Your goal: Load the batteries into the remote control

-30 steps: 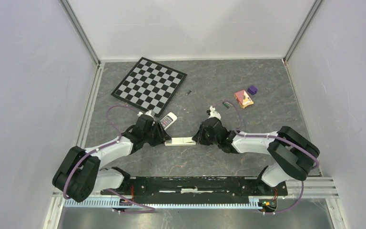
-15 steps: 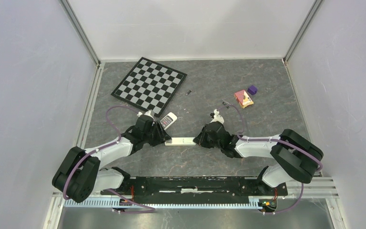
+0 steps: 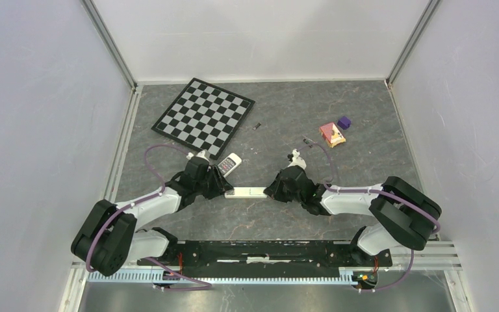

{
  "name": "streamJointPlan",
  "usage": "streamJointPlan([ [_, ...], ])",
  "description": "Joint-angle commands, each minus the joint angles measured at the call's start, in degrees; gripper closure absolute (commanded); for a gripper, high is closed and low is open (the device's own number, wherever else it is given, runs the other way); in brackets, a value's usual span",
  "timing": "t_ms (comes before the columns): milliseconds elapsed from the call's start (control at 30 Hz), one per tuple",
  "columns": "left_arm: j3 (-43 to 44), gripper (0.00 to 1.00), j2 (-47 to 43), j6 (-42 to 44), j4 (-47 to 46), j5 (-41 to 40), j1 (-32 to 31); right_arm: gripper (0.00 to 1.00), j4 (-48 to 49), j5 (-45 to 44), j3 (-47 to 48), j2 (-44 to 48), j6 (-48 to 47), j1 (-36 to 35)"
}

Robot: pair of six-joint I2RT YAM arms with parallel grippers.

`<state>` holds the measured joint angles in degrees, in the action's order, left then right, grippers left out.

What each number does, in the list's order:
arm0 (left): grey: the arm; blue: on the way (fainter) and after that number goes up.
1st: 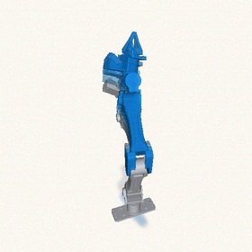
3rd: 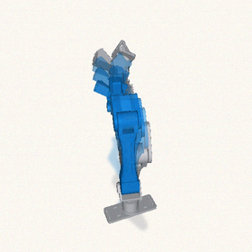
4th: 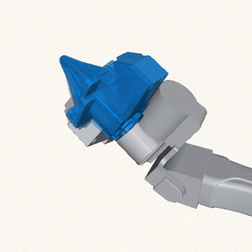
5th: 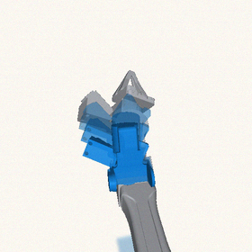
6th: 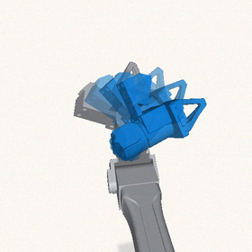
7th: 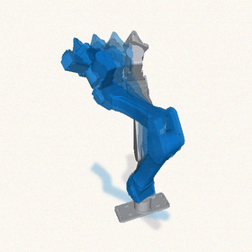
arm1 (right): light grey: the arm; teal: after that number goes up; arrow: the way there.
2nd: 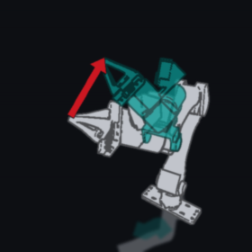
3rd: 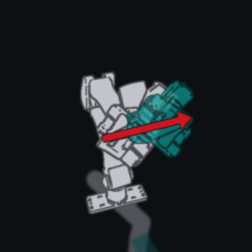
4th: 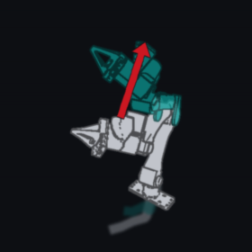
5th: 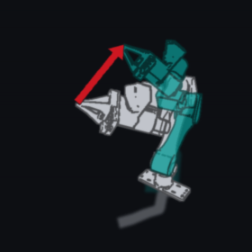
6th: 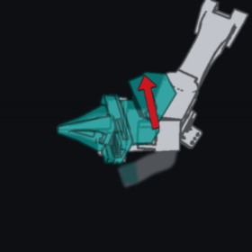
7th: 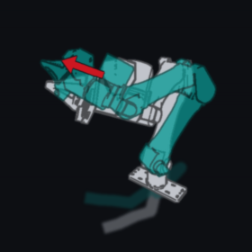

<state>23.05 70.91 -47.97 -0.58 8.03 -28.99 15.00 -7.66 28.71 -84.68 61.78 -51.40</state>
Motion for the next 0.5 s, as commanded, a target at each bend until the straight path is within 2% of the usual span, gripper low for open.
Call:
streamJointPlan([
  [0, -2.9, 0.55, 1.9, -1.6, 3.1, 1.2, -1.2, 0.92, -14.6, 2.0, -2.6, -2.7, 0.4, -1.2],
  [100, -3.7, 0.55, 1.6, -1.9, 2.2, 1.2, -1.2, 0.91, -14.8, 1.3, -3.4, -2.5, 1.0, -1.2],
  [200, -4.0, 0.55, 1.3, -1.9, 2.0, 0.9, -1.2, 0.85, -16.2, 0.8, -1.7, -3.2, -0.6, -1.2],
  [467, -3.8, 0.55, -1.0, -1.3, 3.2, -1.4, -1.2, 0.51, -17.1, -2.2, 0.3, 0.2, -5.6, -1.3],
])
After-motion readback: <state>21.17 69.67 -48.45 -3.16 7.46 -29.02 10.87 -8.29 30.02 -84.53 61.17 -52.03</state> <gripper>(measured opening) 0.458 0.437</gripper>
